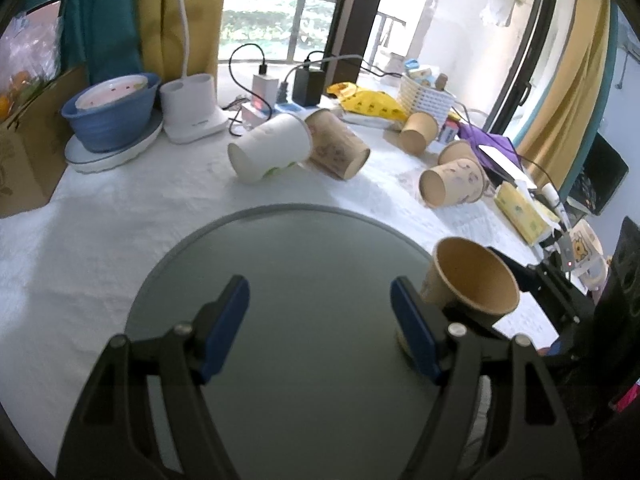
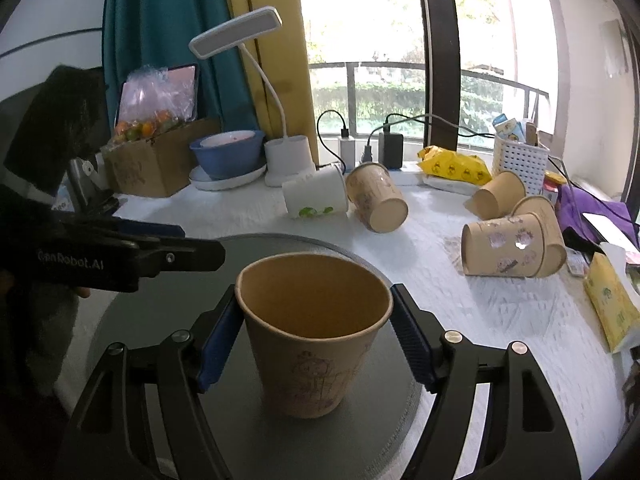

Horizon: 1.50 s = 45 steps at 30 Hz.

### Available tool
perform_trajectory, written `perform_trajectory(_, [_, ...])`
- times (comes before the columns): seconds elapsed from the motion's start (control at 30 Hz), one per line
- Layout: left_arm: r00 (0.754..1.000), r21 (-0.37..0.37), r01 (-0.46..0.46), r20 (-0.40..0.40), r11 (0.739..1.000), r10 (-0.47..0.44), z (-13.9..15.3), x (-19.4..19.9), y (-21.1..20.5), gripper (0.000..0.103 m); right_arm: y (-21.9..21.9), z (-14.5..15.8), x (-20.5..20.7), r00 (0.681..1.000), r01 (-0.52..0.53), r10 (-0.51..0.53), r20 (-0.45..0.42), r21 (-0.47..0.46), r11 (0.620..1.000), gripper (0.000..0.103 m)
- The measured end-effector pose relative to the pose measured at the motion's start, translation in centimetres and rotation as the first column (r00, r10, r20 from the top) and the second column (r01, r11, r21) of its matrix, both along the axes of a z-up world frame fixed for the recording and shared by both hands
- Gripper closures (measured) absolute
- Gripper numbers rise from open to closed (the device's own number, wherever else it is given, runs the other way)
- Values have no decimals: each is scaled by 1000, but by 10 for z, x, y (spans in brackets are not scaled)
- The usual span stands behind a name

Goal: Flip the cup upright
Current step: 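Lower the upright tan cup onto the grey tray with the right tool, then open the right tool and pull it back from the cup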

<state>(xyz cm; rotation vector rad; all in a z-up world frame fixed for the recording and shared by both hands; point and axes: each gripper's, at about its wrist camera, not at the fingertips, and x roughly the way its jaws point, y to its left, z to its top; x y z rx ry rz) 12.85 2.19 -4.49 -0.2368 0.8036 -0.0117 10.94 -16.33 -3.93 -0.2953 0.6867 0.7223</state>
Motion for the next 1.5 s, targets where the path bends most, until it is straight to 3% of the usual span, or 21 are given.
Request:
perform_trajectory(0.63, [999,45,-36,28,998,34,5,-6,0,29,-5,-2,8,999,29,-29,-33,9,1000,21])
perform_trajectory(1.03, [992,98,-93,92,991,84,12,-15,2,29,-11,6,17,998,38,-36,-42,40,998,20])
perform_trajectory(1.5, [984,111,-96,164,989,77,26,-34,-3,28,-11,23,3,999,38,-37,-11,60,997,20])
